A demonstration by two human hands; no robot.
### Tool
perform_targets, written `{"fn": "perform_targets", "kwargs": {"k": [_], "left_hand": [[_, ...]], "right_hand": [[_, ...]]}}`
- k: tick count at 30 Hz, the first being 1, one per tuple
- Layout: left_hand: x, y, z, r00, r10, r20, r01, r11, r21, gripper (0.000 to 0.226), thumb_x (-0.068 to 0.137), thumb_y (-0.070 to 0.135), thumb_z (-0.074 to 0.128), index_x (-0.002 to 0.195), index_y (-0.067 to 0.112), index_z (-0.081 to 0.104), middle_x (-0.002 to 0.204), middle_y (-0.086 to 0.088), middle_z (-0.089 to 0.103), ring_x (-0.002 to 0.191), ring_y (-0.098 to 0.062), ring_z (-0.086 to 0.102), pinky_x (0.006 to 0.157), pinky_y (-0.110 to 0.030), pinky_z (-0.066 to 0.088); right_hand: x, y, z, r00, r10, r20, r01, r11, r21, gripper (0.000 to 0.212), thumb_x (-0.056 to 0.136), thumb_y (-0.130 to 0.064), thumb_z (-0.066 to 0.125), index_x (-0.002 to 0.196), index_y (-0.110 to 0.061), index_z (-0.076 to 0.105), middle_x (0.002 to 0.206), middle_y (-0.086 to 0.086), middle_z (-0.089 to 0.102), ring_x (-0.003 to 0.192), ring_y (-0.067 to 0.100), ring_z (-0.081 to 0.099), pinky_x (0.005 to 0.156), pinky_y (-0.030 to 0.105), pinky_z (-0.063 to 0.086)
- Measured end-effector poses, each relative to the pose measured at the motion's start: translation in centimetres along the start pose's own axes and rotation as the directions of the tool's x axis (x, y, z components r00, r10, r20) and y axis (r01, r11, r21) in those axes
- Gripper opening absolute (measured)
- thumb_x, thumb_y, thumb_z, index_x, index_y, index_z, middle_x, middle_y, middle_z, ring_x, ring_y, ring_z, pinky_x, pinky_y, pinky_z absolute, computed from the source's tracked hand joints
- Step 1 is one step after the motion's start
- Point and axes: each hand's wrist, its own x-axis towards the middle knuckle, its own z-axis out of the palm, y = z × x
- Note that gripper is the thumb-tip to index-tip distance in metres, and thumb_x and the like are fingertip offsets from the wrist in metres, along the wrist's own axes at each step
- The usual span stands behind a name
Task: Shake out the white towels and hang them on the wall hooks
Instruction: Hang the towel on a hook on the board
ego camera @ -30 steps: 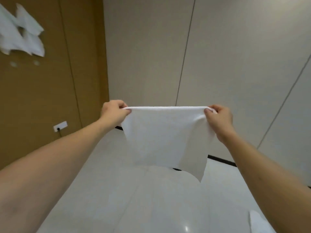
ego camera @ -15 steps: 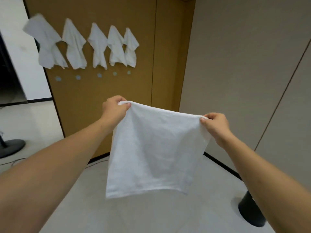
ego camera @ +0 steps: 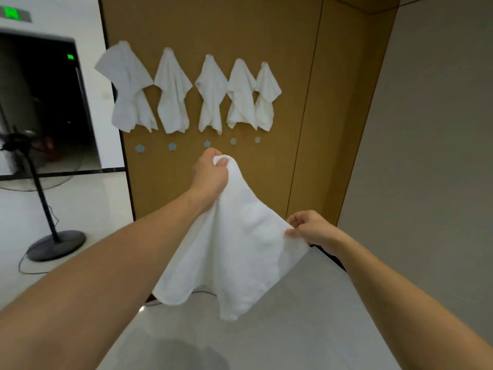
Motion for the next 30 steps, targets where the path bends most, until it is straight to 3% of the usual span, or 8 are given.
{"fn": "perform_targets", "kwargs": {"k": [3,6,10,17,22,24,27,30], "left_hand": [[4.1,-2.5,0.5,0.998,0.024,0.061,-0.028,0.997,0.071,0.01,0.097,0.024,0.049,0.09,0.027,0.056,0.093,0.013,0.055,0.083,-0.004,0.05,0.062,-0.022,0.036],[8.1,-5.3,1.1,0.994,0.047,0.099,-0.06,0.989,0.136,0.012,0.096,0.023,0.052,0.087,0.03,0.058,0.094,0.01,0.059,0.085,-0.007,0.053,0.063,-0.025,0.037],[14.2,-9.2,0.4,0.997,0.053,0.064,-0.065,0.976,0.207,0.01,0.096,0.025,0.054,0.091,0.032,0.058,0.105,0.001,0.06,0.094,-0.017,0.055,0.072,-0.029,0.04],[24.9,-16.9,-5.2,0.965,-0.1,-0.241,0.182,0.919,0.349,0.015,0.097,0.024,0.051,0.108,0.025,0.06,0.107,0.0,0.059,0.097,-0.02,0.054,0.083,-0.033,0.039],[29.4,-23.9,-9.3,0.922,-0.173,-0.346,0.368,0.671,0.644,0.02,0.095,0.024,0.049,0.105,0.027,0.066,0.103,-0.004,0.067,0.09,-0.023,0.058,0.073,-0.031,0.045],[31.4,-26.1,-10.7,0.93,-0.251,-0.268,0.367,0.617,0.696,0.03,0.09,0.022,0.058,0.118,0.031,0.063,0.114,-0.001,0.067,0.094,-0.02,0.057,0.075,-0.029,0.045],[35.3,-28.4,-12.0,0.93,-0.363,0.05,0.268,0.766,0.584,0.063,0.08,0.015,0.075,0.137,0.029,0.053,0.131,0.005,0.06,0.118,-0.015,0.054,0.098,-0.032,0.045],[40.1,-31.1,-13.0,0.915,-0.33,0.23,0.142,0.801,0.582,0.037,0.083,0.025,0.074,0.119,0.025,0.066,0.114,0.002,0.067,0.109,-0.018,0.061,0.095,-0.038,0.05]], "right_hand": [[5.9,-4.5,3.9,0.972,-0.122,0.2,0.11,0.992,0.067,0.052,0.08,-0.026,0.081,0.126,-0.022,0.057,0.115,-0.007,0.064,0.1,0.011,0.063,0.073,0.023,0.052],[11.6,-8.9,7.8,0.912,-0.251,0.324,0.178,0.955,0.239,0.048,0.078,-0.031,0.081,0.121,-0.028,0.061,0.113,-0.01,0.071,0.104,0.011,0.067,0.087,0.032,0.054],[19.7,-11.0,11.0,0.863,-0.322,0.391,0.223,0.935,0.277,0.035,0.084,-0.033,0.076,0.116,-0.021,0.069,0.111,-0.008,0.073,0.1,0.011,0.069,0.083,0.029,0.055],[34.5,-13.7,14.1,0.894,-0.345,0.286,0.239,0.907,0.348,0.031,0.091,-0.033,0.069,0.092,-0.003,0.071,0.089,0.009,0.074,0.077,0.023,0.068,0.073,0.034,0.054],[41.9,-19.4,18.7,0.834,-0.516,0.195,0.448,0.84,0.305,0.028,0.092,-0.03,0.066,0.084,-0.003,0.068,0.069,-0.002,0.056,0.062,0.01,0.05,0.057,0.026,0.037],[44.4,-21.9,21.2,0.807,-0.55,0.214,0.482,0.824,0.299,0.024,0.092,-0.03,0.065,0.081,-0.009,0.07,0.069,-0.006,0.058,0.061,0.008,0.05,0.057,0.024,0.039],[48.2,-25.6,25.1,0.755,-0.6,0.264,0.545,0.799,0.255,0.018,0.092,-0.029,0.066,0.077,-0.022,0.071,0.07,-0.01,0.063,0.061,0.002,0.054,0.055,0.016,0.042],[52.1,-29.0,28.8,0.709,-0.628,0.32,0.589,0.778,0.22,0.018,0.09,-0.029,0.068,0.08,-0.015,0.073,0.066,-0.006,0.059,0.056,0.003,0.048,0.051,0.018,0.036]]}}
